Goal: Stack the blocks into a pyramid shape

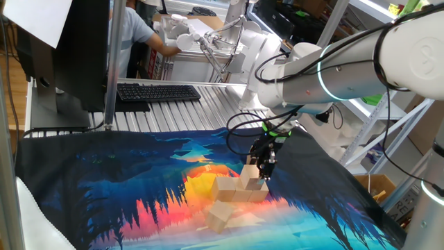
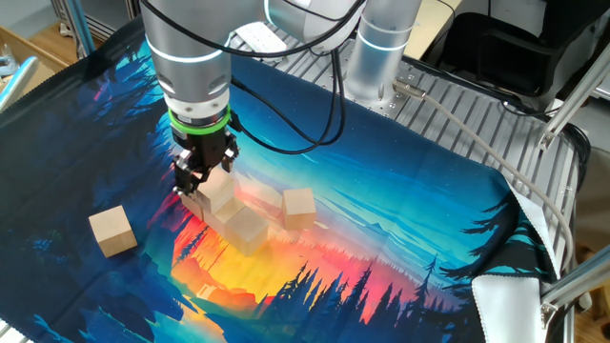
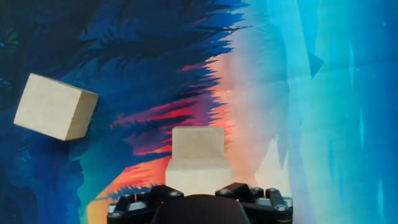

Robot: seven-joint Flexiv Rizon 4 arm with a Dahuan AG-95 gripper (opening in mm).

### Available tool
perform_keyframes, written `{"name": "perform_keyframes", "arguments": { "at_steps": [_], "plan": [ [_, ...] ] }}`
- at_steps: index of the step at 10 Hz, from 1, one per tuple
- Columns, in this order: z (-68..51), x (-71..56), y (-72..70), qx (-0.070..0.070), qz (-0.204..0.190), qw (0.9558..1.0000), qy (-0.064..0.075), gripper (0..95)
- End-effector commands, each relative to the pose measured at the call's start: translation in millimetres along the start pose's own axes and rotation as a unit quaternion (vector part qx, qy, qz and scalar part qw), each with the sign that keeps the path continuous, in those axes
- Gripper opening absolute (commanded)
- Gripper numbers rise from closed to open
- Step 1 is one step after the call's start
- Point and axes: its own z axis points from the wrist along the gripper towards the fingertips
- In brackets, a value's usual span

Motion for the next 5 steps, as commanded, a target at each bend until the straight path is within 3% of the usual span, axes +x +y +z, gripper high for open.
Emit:
{"name": "perform_keyframes", "arguments": {
  "at_steps": [1, 4, 5],
  "plan": [
    [-17.2, -2.2, -7.9, 0.006, -0.018, 0.9998, 0.009, 76.0],
    [-27.1, -5.7, -7.5, 0.005, -0.043, 0.9990, 0.006, 76.0],
    [-29.0, -6.0, -3.0, 0.007, -0.052, 0.9986, -0.002, 57.0]
  ]
}}
